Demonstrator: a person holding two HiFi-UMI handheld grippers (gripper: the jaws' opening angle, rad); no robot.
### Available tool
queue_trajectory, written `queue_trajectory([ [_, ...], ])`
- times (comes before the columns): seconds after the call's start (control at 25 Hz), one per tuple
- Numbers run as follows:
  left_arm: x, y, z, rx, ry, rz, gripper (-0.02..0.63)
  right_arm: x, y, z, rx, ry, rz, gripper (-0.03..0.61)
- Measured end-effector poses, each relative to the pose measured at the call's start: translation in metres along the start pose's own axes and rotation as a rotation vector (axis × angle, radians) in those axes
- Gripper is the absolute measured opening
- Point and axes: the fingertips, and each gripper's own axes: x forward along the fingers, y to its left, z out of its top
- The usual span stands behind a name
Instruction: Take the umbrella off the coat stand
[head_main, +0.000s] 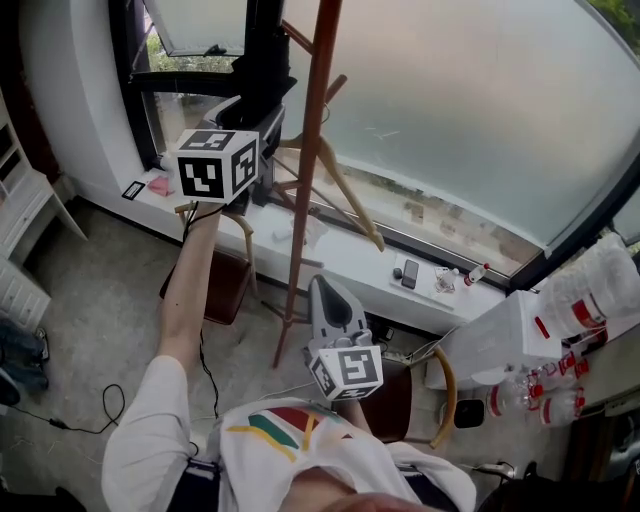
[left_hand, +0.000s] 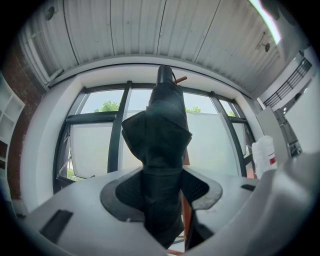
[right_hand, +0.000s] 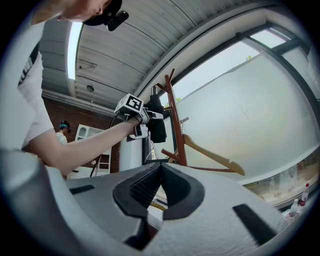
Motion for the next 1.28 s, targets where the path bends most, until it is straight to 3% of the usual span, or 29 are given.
queue_trajectory([
  [0.84,-0.008,0.015,0.068,0.006,-0.069,0.051,0.212,-0.006,0.007,0.008,0.018,-0.016,0.029,0.0],
  [1.28,-0.03,0.037,0.067,-0.093,-0.109,0.087,0.213,-0.01,0.008,-0.002,0.013,0.021,0.028,0.0],
])
